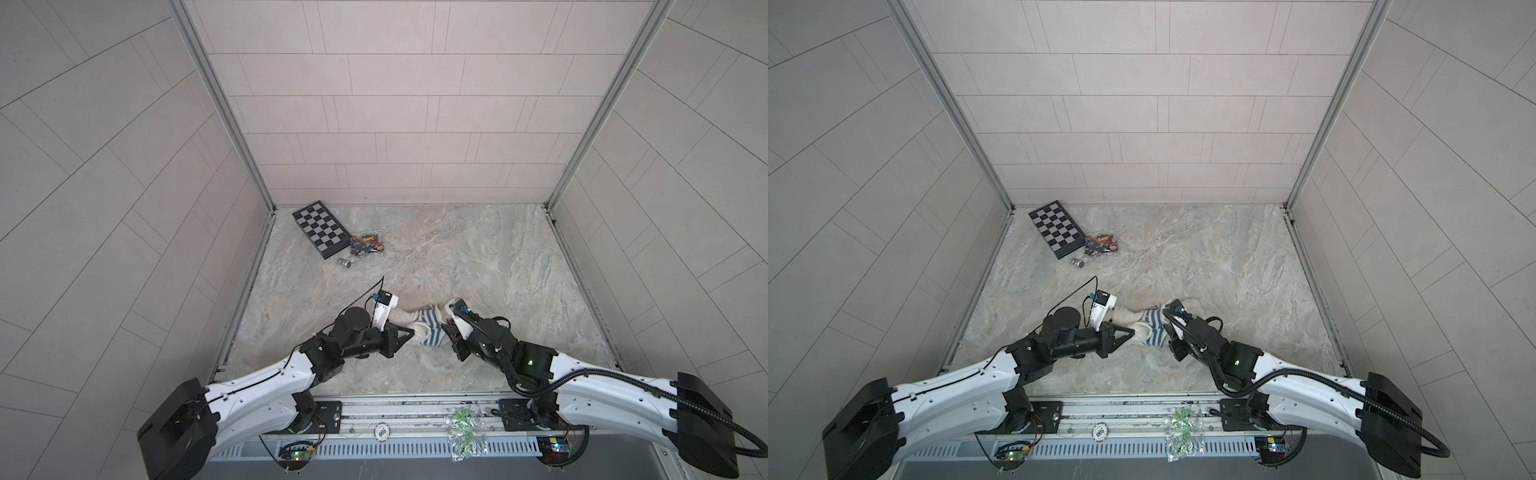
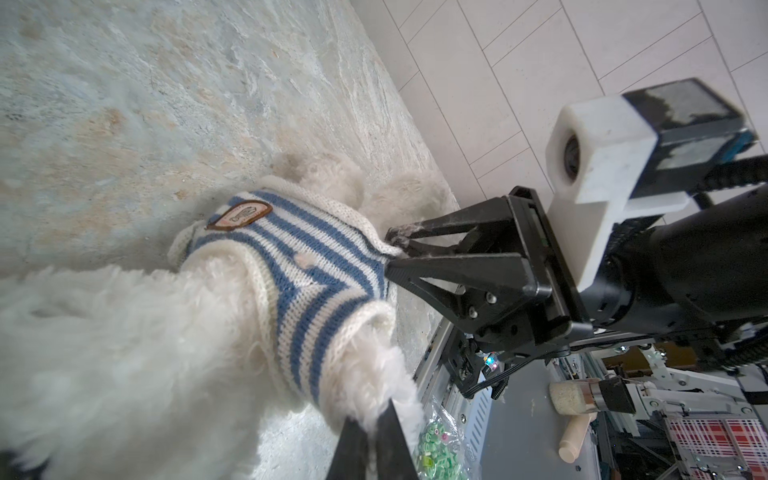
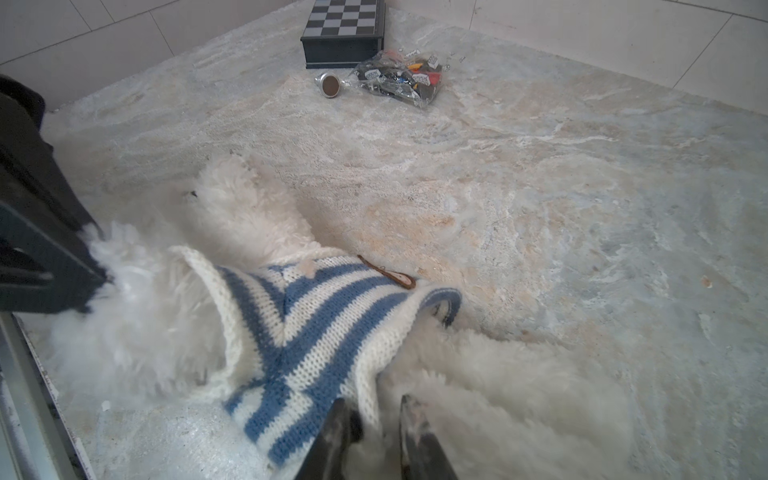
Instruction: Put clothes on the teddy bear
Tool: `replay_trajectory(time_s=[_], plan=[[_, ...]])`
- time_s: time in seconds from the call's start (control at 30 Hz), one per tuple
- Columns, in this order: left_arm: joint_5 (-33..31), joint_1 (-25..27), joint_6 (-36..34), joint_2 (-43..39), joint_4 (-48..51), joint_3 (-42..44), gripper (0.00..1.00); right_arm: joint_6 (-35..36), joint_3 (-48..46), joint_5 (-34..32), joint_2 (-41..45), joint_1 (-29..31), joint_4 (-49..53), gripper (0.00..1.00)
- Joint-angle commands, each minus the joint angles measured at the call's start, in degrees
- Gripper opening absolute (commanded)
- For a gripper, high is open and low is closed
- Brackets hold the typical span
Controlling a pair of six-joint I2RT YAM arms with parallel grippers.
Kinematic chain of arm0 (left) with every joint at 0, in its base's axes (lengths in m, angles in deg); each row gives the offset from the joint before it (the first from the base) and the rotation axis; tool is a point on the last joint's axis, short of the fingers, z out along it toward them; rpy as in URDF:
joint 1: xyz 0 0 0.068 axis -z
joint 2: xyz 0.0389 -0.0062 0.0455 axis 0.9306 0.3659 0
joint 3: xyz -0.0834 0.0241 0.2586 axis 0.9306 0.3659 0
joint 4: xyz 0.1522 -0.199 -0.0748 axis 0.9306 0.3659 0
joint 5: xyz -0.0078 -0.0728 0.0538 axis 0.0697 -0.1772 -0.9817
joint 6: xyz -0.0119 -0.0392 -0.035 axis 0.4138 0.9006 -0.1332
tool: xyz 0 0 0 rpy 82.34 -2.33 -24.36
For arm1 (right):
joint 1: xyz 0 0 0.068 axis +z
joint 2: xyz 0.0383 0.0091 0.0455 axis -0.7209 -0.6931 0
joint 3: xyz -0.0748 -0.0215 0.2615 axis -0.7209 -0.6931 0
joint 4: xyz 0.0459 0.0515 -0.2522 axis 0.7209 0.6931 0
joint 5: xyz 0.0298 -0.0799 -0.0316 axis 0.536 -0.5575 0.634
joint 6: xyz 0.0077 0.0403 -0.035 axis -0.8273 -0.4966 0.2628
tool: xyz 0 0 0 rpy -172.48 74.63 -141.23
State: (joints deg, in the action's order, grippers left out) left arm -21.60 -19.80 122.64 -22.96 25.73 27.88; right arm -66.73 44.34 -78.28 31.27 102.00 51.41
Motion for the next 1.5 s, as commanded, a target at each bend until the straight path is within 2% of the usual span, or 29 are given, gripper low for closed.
replay_trajectory(time_s=[0.0,0.17,0.3,0.47,0.6,0.87,1.03,1.13,1.27,1.47], plan=[[-2.65,0.93,-3.78,0.24,5.52,-1.43,0.0,1.34,3.81,-0.81,0.76,0.45,3.73,0.33],[-5.21,2.16,-3.19,0.08,7.1,0.88,0.0,3.17,8.07,-0.3,-1.88,0.55,4.13,0.37],[-8.39,2.21,-4.45,0.27,12.42,0.5,0.0,5.14,10.84,0.48,-8.69,0.55,1.14,0.41],[-11.47,0.9,-6.96,1.23,17.05,-1.13,0.0,5.15,11.97,-0.46,-18.11,0.16,-3.57,0.41],[-11.3,-1.06,-7.85,0.47,17.61,-1.16,0.0,4.3,10.86,-0.62,-22.29,0.02,-6.1,0.37],[-13.01,-6.54,-12.63,2.0,20.22,-4.59,0.0,-1.74,7.13,1.09,-22.36,0.48,-6.41,0.3],[-12.63,-7.25,-16.38,5.03,19.84,-9.47,0.0,-5.9,5.79,0.53,-19.03,2.85,-4.68,0.29],[-12.26,-7.16,-16.55,6.23,18.36,-9.99,0.0,-6.31,5.58,-0.27,-14.55,3.1,-2.74,0.33],[-11.82,-7.16,-15.23,6.44,16.89,-7.67,0.0,-1.75,7.4,-2.65,-10.86,2.74,-1.07,0.46],[-12.5,-7.16,-12.86,4.96,14.03,-3.84,0.0,3.21,15.76,1.18,-19.28,-0.26,-0.89,0.54]])
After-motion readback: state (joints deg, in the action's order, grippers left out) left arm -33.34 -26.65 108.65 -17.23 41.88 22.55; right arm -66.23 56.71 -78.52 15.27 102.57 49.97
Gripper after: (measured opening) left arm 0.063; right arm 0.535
